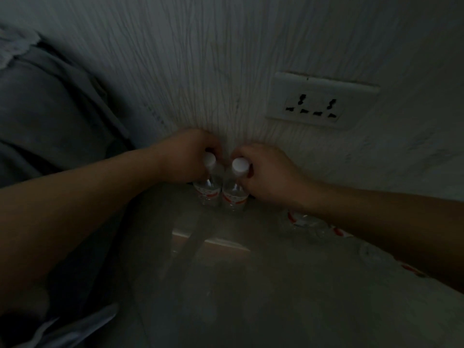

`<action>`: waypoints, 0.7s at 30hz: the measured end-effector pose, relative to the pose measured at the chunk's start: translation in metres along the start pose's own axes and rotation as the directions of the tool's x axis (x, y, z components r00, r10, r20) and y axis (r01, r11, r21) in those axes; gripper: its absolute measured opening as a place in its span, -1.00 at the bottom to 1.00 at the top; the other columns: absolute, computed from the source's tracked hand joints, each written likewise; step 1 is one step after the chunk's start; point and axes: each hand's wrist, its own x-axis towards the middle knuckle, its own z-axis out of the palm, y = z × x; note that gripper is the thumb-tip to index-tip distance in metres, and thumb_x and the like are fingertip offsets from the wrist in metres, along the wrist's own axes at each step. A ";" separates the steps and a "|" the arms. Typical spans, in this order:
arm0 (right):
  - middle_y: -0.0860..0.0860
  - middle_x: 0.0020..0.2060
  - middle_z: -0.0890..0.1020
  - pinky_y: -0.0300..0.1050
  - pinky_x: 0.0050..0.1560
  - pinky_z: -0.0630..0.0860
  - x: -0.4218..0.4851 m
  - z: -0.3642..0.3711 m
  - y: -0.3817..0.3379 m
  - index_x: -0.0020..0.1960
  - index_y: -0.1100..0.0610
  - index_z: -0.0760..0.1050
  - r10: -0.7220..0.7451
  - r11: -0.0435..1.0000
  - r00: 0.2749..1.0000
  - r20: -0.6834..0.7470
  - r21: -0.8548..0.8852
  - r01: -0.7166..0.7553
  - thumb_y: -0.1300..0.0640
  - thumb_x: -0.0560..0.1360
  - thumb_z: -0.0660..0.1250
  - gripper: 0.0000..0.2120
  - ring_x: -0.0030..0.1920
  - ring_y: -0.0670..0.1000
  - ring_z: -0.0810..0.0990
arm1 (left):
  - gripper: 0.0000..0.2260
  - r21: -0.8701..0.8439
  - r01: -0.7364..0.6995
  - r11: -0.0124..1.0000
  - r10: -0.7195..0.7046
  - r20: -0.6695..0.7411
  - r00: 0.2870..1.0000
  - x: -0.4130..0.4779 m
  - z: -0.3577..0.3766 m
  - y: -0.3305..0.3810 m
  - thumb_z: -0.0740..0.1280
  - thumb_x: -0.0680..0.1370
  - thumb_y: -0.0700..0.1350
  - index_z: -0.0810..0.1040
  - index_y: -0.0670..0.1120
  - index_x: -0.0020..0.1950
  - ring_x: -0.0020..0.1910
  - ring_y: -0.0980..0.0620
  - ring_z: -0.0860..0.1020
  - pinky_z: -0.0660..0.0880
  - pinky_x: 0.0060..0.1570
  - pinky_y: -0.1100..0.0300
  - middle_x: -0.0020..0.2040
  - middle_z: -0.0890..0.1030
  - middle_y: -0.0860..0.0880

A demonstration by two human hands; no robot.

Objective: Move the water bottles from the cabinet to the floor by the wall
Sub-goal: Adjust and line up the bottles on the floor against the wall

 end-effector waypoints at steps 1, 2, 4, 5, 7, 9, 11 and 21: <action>0.05 -0.15 0.59 -0.06 -0.16 0.44 0.000 0.000 -0.001 -0.02 0.12 0.55 -0.001 1.000 1.000 0.001 0.001 0.001 0.17 0.33 0.40 -0.78 -0.13 0.06 0.55 | -0.74 0.003 0.005 1.000 -0.005 -0.001 1.000 0.000 0.000 0.000 0.48 0.33 -0.19 0.59 0.01 -0.02 -0.21 0.18 0.48 0.38 -0.23 0.27 -0.19 0.50 0.15; 0.05 -0.14 0.59 -0.07 -0.15 0.43 -0.001 -0.001 -0.001 -0.02 0.13 0.55 -0.001 1.000 1.000 0.001 0.004 0.001 0.17 0.34 0.40 -0.78 -0.13 0.06 0.55 | -0.74 0.001 0.008 1.000 -0.008 -0.001 1.000 0.000 0.000 0.000 0.49 0.33 -0.18 0.59 0.00 -0.02 -0.20 0.16 0.49 0.42 -0.20 0.24 -0.17 0.52 0.13; 0.04 -0.12 0.60 -0.10 -0.15 0.42 -0.001 -0.002 -0.002 0.00 0.12 0.55 0.003 1.000 1.000 -0.001 0.019 -0.003 0.17 0.35 0.40 -0.77 -0.11 0.04 0.55 | -0.75 -0.008 0.016 1.000 -0.016 0.009 1.000 0.000 -0.001 0.001 0.50 0.35 -0.17 0.58 0.01 -0.02 -0.15 0.12 0.52 0.46 -0.15 0.20 -0.12 0.54 0.09; 0.03 -0.11 0.60 -0.12 -0.15 0.42 -0.002 -0.004 -0.003 0.02 0.12 0.56 0.007 1.000 1.000 -0.002 0.029 -0.007 0.17 0.35 0.41 -0.76 -0.11 0.02 0.55 | -0.76 -0.009 0.018 1.000 -0.018 0.015 1.000 -0.001 -0.002 0.002 0.49 0.36 -0.16 0.57 0.03 -0.03 -0.15 0.14 0.51 0.45 -0.16 0.21 -0.11 0.54 0.09; 0.02 -0.09 0.60 -0.15 -0.14 0.41 -0.003 -0.007 -0.003 0.05 0.12 0.56 0.018 0.999 1.000 0.001 0.047 -0.018 0.15 0.35 0.43 -0.72 -0.10 -0.02 0.54 | -0.77 -0.013 0.015 1.000 -0.014 0.026 1.000 -0.001 -0.003 0.003 0.48 0.38 -0.14 0.54 0.07 -0.05 -0.18 0.19 0.49 0.39 -0.23 0.29 -0.12 0.51 0.13; -0.02 -0.09 0.59 -0.19 -0.16 0.37 -0.004 -0.009 -0.003 0.07 0.10 0.55 0.024 0.998 1.000 0.006 0.056 -0.024 0.12 0.36 0.44 -0.71 -0.12 -0.06 0.51 | -0.79 -0.025 0.009 1.000 -0.008 0.031 0.999 -0.001 -0.004 0.005 0.47 0.38 -0.11 0.55 0.07 -0.04 -0.16 0.19 0.49 0.38 -0.22 0.31 -0.13 0.51 0.15; -0.06 -0.11 0.55 -0.28 -0.23 0.31 -0.007 -0.011 -0.002 0.09 0.08 0.54 0.022 0.998 1.000 0.009 0.056 -0.023 0.09 0.37 0.45 -0.70 -0.17 -0.12 0.46 | -0.78 -0.043 0.008 0.999 -0.007 0.030 1.000 -0.002 -0.004 0.008 0.46 0.40 -0.07 0.56 0.06 0.01 -0.10 0.17 0.52 0.43 -0.13 0.28 -0.08 0.54 0.15; 0.02 0.11 0.59 -0.30 -0.12 0.31 -0.028 -0.029 0.012 0.31 0.10 0.46 0.052 0.996 0.998 0.022 0.067 -0.053 0.04 0.35 0.51 -0.43 -0.08 -0.15 0.44 | -0.53 -0.017 -0.065 0.998 0.065 -0.021 0.998 -0.003 -0.005 0.033 0.52 0.34 -0.08 0.53 0.05 0.23 0.06 0.13 0.52 0.38 0.00 0.30 0.06 0.53 0.12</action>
